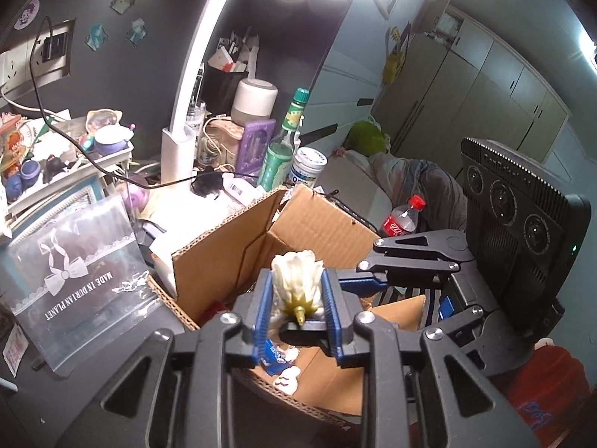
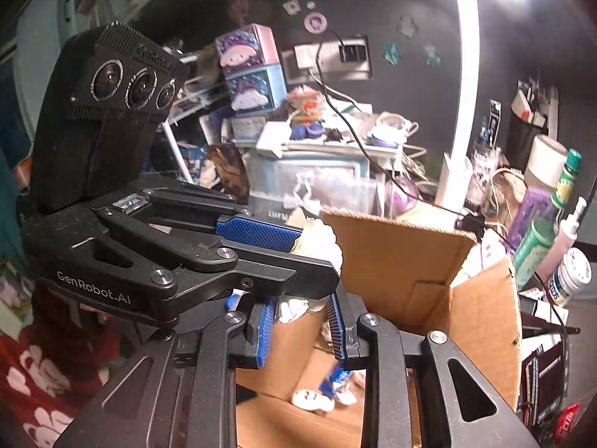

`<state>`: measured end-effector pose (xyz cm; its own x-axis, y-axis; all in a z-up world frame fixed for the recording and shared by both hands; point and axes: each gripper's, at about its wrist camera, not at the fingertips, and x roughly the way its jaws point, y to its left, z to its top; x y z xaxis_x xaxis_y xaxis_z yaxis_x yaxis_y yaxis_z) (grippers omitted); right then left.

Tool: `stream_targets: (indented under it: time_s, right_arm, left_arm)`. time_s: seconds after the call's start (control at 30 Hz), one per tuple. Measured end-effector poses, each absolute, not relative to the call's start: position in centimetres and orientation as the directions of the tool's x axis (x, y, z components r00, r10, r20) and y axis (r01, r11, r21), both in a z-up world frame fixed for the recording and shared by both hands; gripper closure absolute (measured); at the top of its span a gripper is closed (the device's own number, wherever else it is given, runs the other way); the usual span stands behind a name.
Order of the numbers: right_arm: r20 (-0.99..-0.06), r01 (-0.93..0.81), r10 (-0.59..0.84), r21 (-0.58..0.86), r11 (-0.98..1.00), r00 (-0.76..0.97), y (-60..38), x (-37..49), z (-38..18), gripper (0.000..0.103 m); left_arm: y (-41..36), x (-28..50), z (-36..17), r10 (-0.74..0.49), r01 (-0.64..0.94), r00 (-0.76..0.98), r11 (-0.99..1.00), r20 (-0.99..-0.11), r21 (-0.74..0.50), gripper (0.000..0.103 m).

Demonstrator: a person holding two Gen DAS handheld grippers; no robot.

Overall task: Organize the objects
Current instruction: 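Carry the white flower into the box and open the right tool, then move the right tool back and grasp the white-and-blue lens case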

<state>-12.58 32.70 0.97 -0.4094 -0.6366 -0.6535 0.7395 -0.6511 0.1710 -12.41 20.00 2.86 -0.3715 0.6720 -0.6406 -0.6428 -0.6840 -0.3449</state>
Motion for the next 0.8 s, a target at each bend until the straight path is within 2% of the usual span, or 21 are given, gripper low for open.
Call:
stream_targets:
  time_s: [0.03,0.07,0.1,0.2,0.23,0.47,0.7,0.8]
  right_arm:
    - [-0.660,0.738,-0.629,0.165,-0.654,-0.410,32.9,-12.6,0.8,0.079]
    - [-0.664,0.734,-0.620,0.156,-0.661,-0.417,32.9,-12.6,0.7,0.078]
    - [-0.670,0.730,-0.611,0.148,-0.667,-0.423,32.9,-12.6,0.6,0.071]
    - [-0.676,0.725,-0.585,0.106,-0.680,-0.449,32.9,-12.3,0.4,0.050]
    - [-0.674,0.726,-0.581,0.097,-0.681,-0.456,32.9,-12.1,0.4,0.049]
    - [-0.655,0.724,-0.575,0.061,-0.688,-0.491,32.0,-11.0,1.2,0.049]
    - [-0.613,0.791,-0.641,0.042,-0.611,-0.463,28.3,-7.9,2.4,0.049]
    - [-0.606,0.842,-0.689,0.056,-0.536,-0.398,25.5,-6.1,2.1,0.049]
  left_arm:
    - [20.0,-12.4,2.8,0.672,-0.643,-0.371,-0.684,-0.641,-0.346,0.066]
    - [20.0,-12.3,2.9,0.674,-0.645,-0.376,-0.683,-0.636,-0.342,0.061]
    - [19.8,-12.1,3.1,0.674,-0.647,-0.385,-0.684,-0.631,-0.336,0.053]
    - [19.0,-11.2,3.9,0.677,-0.658,-0.411,-0.684,-0.610,-0.315,0.045]
    - [18.6,-11.0,4.1,0.674,-0.658,-0.425,-0.689,-0.604,-0.306,0.042]
    - [13.8,-9.2,5.4,0.624,-0.594,-0.548,-0.759,-0.557,-0.266,0.033]
    - [7.1,-6.6,5.5,0.479,-0.459,-0.711,-0.871,-0.515,-0.176,0.021]
    - [4.4,-5.5,4.2,0.417,-0.397,-0.751,-0.905,-0.512,-0.154,0.020]
